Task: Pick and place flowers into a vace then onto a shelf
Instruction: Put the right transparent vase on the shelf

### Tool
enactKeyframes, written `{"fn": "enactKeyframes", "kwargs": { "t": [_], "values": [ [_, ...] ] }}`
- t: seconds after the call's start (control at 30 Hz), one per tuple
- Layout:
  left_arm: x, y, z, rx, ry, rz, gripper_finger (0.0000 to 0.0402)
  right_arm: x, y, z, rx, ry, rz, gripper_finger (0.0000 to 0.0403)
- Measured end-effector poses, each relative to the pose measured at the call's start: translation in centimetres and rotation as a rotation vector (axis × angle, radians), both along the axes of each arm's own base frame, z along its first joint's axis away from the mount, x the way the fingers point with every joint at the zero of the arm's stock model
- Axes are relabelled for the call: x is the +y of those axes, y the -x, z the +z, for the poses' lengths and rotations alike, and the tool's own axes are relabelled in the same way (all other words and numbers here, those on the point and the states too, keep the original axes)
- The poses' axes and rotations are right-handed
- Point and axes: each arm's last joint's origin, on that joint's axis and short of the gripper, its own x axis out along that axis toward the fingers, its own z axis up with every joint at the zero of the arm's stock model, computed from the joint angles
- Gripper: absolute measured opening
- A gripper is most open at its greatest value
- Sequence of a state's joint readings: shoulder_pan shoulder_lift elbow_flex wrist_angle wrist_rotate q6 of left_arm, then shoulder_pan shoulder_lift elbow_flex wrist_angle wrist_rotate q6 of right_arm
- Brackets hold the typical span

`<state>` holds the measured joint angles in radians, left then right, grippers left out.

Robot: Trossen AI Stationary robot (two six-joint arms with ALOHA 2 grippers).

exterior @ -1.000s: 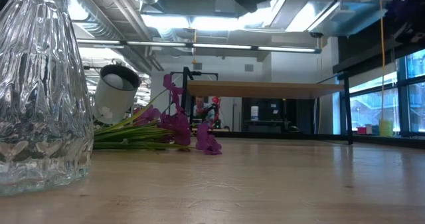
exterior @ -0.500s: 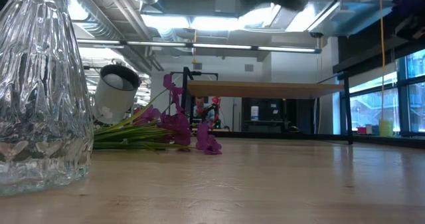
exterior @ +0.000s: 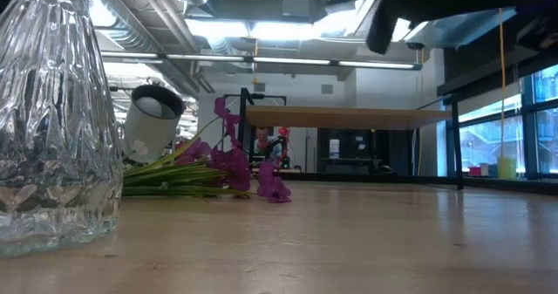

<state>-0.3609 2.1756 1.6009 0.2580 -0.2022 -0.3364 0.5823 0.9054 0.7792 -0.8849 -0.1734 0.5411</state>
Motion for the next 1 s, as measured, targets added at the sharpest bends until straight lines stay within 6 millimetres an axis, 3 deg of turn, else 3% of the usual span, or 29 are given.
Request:
{"fn": "enactKeyframes", "kwargs": {
  "t": [0.2, 0.37, 0.6, 1.0],
  "values": [
    [-2.9, -2.1, -2.8, -0.109, 0.096, -0.045, 0.0080, 0.0, -0.1, 0.0, -0.018, 0.016, -0.010, 0.0232],
    [-4.0, -4.9, -5.3, -0.119, 0.097, -0.048, 0.0039, 0.0, -0.1, 0.0, -0.017, 0.018, -0.006, 0.0232],
    [-4.2, -7.6, -6.9, -0.161, 0.132, -0.096, 0.0011, 0.1, 0.0, 0.0, -0.011, 0.015, -0.010, 0.0232],
    [-2.9, -8.1, -7.6, -0.117, 0.095, -0.010, 0.0004, 3.0, -0.7, -1.1, -0.050, 0.065, 0.079, 0.0232]
  ]
}}
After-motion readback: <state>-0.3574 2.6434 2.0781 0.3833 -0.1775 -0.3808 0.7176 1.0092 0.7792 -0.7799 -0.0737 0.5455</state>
